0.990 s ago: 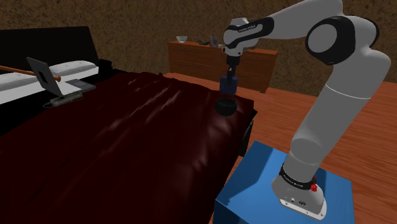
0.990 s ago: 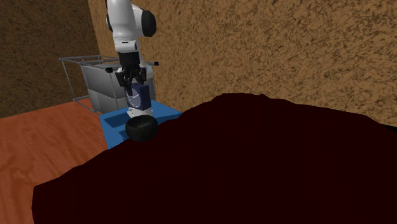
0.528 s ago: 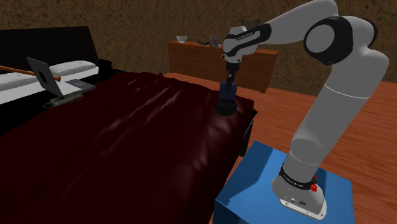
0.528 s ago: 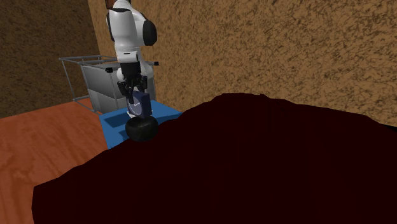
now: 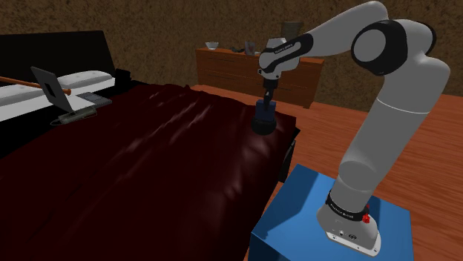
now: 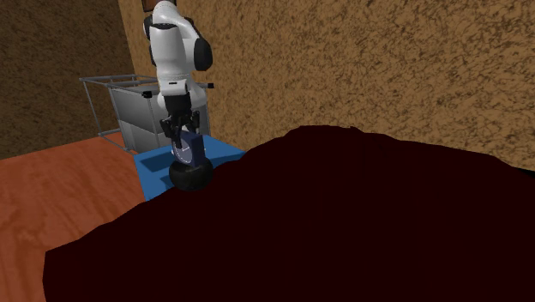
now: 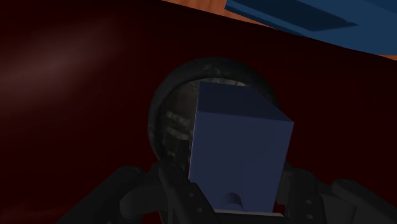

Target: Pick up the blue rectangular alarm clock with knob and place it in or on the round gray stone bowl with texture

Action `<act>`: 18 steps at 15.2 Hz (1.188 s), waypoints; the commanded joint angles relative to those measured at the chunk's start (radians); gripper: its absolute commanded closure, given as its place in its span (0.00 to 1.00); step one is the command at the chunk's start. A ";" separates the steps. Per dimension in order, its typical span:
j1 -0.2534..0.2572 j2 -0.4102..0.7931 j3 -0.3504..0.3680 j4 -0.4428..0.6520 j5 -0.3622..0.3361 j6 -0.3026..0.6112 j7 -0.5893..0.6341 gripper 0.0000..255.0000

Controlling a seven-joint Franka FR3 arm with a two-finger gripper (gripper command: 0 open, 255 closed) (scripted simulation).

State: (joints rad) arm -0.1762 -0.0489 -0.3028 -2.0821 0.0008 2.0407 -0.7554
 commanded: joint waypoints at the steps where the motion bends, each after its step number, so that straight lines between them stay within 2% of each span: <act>1: 0.000 0.002 0.000 -0.003 0.000 0.002 0.000 1.00; 4: 0.000 0.002 0.000 -0.003 0.000 0.002 0.000 1.00; 5: 0.000 0.003 0.000 -0.001 0.000 0.001 0.000 0.00; 10: 0.000 0.002 0.000 -0.003 0.000 0.002 0.000 0.00; 14: 0.001 -0.029 0.002 0.092 -0.010 -0.123 0.007 0.00; 18: 0.001 -0.029 0.002 0.092 -0.010 -0.123 0.007 0.00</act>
State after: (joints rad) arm -0.1756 -0.0778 -0.3005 -1.9917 -0.0090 1.9197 -0.7480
